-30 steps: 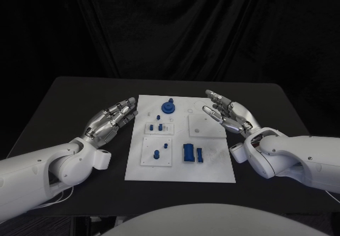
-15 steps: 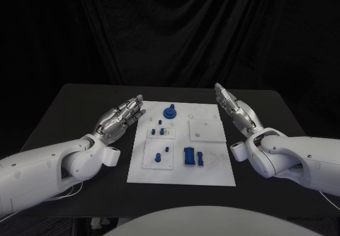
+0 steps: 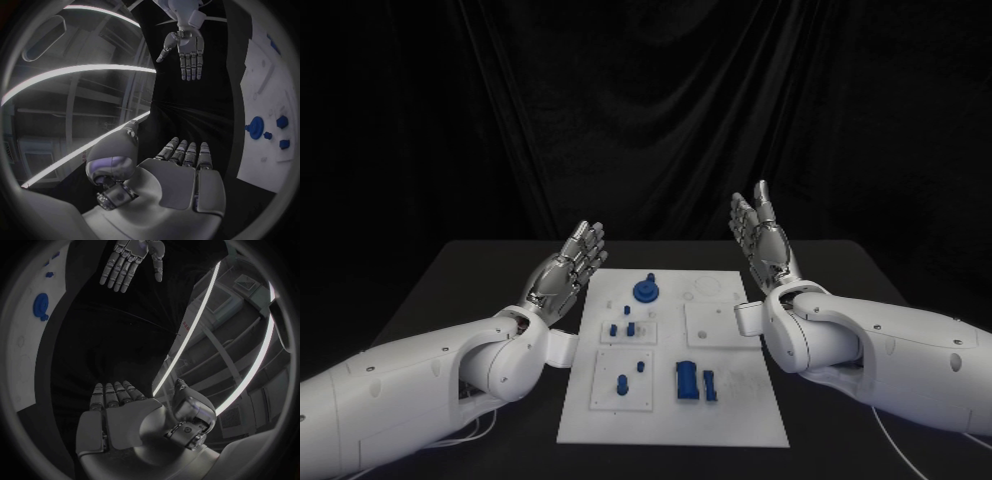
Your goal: Assemble the parts on the task board
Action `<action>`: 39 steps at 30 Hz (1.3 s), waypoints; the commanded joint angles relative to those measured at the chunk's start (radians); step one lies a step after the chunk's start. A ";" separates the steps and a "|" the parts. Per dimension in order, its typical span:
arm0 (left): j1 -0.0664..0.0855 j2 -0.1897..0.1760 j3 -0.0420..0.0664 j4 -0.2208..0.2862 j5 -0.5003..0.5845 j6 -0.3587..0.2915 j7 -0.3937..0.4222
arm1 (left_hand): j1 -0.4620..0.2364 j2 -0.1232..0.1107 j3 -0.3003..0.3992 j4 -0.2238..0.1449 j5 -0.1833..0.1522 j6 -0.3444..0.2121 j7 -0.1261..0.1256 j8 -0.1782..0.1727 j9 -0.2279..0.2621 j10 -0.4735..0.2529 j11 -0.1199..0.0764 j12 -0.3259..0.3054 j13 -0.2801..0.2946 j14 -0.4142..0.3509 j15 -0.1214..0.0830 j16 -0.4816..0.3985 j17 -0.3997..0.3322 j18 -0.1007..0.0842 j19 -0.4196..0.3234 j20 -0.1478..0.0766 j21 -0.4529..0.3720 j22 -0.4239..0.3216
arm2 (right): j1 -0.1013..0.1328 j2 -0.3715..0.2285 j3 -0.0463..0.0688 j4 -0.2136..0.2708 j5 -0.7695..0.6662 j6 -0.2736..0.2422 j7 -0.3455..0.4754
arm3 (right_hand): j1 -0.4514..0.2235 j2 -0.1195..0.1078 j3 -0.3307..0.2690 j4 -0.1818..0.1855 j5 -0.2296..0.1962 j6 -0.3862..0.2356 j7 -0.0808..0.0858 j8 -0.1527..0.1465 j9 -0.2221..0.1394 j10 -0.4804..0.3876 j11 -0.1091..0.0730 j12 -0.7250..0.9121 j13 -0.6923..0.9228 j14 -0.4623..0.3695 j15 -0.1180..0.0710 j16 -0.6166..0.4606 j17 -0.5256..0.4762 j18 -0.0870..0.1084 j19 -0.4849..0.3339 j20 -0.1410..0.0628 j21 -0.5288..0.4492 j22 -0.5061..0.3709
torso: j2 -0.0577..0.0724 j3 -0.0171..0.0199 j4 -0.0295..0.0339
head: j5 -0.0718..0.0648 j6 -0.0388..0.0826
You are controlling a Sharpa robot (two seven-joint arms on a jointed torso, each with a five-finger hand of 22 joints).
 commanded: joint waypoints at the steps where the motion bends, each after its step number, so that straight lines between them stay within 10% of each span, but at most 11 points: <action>1: -0.004 0.015 0.019 0.007 0.012 -0.238 -0.043 | -0.192 -0.038 -0.001 -0.038 -0.076 -0.040 -0.003 -0.006 -0.002 -0.002 -0.010 -0.033 -0.002 0.000 -0.010 -0.007 -0.001 -0.054 0.000 -0.044 -0.007 -0.002 | -0.005 0.016 0.013 -0.017 0.125 -0.055 -0.036 | -0.006 0.001 0.001 -0.004 -0.003 -0.004 0.000 -0.004 -0.001 -0.003 0.000 -0.004 -0.001 0.001 -0.004 -0.004 -0.001 -0.007 0.000 -0.005 -0.004 -0.001 | -0.017 0.0193 -0.0228 | 0.011 0.047; 4: -0.008 0.030 0.043 0.010 0.015 -0.328 -0.060 | -0.235 -0.038 -0.001 -0.045 -0.092 -0.046 -0.003 -0.006 -0.002 -0.002 -0.010 -0.104 -0.002 0.000 -0.010 -0.007 -0.001 -0.054 0.000 -0.044 -0.007 -0.002 | -0.006 0.022 0.019 -0.022 0.135 -0.057 -0.038 | -0.006 0.001 0.001 -0.004 -0.003 -0.004 0.000 -0.004 -0.001 -0.003 0.000 -0.004 -0.001 0.001 -0.004 -0.004 -0.001 -0.007 0.000 -0.005 -0.004 -0.001 | -0.021 0.0246 -0.0289 | 0.016 0.067; 5: -0.010 0.036 0.053 0.012 0.016 -0.367 -0.067 | -0.259 -0.038 -0.001 -0.117 -0.102 -0.120 -0.003 -0.006 -0.002 -0.002 -0.010 -0.104 -0.002 0.000 -0.010 -0.007 -0.001 -0.054 0.000 -0.044 -0.007 -0.002 | -0.006 0.022 0.019 -0.022 0.135 -0.057 -0.038 | -0.006 0.001 0.001 -0.004 -0.003 -0.004 0.000 -0.004 -0.001 -0.003 0.000 -0.004 -0.001 0.001 -0.004 -0.004 -0.001 -0.007 0.000 -0.005 -0.004 -0.001 | -0.023 0.0263 -0.0310 | 0.017 0.074; 13: -0.016 0.058 0.089 0.018 0.021 -0.506 -0.094 | -0.353 -0.038 -0.001 -0.117 -0.139 -0.120 -0.003 -0.006 -0.002 -0.002 -0.010 -0.104 -0.002 0.000 -0.010 -0.007 -0.001 -0.054 0.000 -0.044 -0.007 -0.002 | -0.006 0.022 0.019 -0.022 0.135 -0.057 -0.038 | -0.006 0.001 0.001 -0.004 -0.003 -0.004 0.000 -0.004 -0.001 -0.003 0.000 -0.004 -0.001 0.001 -0.004 -0.004 -0.001 -0.007 0.000 -0.005 -0.004 -0.001 | -0.024 0.0283 -0.0333 | 0.019 0.081; 20: -0.017 0.061 0.093 0.019 0.021 -0.522 -0.097 | -0.418 -0.038 -0.001 -0.117 -0.165 -0.120 -0.003 -0.006 -0.002 -0.002 -0.010 -0.104 -0.002 0.000 -0.010 -0.007 -0.001 -0.054 0.000 -0.044 -0.007 -0.002 | -0.006 0.022 0.019 -0.022 0.135 -0.057 -0.038 | -0.006 0.001 0.001 -0.004 -0.003 -0.004 0.000 -0.004 -0.001 -0.003 0.000 -0.004 -0.001 0.001 -0.004 -0.004 -0.001 -0.007 0.000 -0.005 -0.004 -0.001 | -0.024 0.0283 -0.0333 | 0.019 0.081; 21: -0.017 0.061 0.093 0.019 0.021 -0.522 -0.097 | -0.423 -0.038 -0.001 -0.117 -0.237 -0.120 -0.003 -0.006 -0.002 -0.002 -0.010 -0.104 -0.002 0.000 -0.010 -0.007 -0.001 -0.054 0.000 -0.044 -0.007 -0.002 | -0.006 0.022 0.019 -0.022 0.135 -0.057 -0.038 | -0.006 0.001 0.001 -0.004 -0.003 -0.004 0.000 -0.004 -0.001 -0.003 0.000 -0.004 -0.001 0.001 -0.004 -0.004 -0.001 -0.007 0.000 -0.005 -0.004 -0.001 | -0.024 0.0283 -0.0333 | 0.019 0.081; 39: -0.017 0.061 0.093 0.019 0.021 -0.522 -0.097 | -0.601 -0.038 -0.001 -0.117 -0.237 -0.120 -0.003 -0.006 -0.002 -0.002 -0.010 -0.104 -0.002 0.000 -0.010 -0.007 -0.001 -0.054 0.000 -0.044 -0.007 -0.002 | -0.006 0.022 0.019 -0.022 0.135 -0.057 -0.038 | -0.006 0.001 0.001 -0.004 -0.003 -0.004 0.000 -0.004 -0.001 -0.003 0.000 -0.004 -0.001 0.001 -0.004 -0.004 -0.001 -0.007 0.000 -0.005 -0.004 -0.001 | -0.024 0.0283 -0.0333 | 0.019 0.081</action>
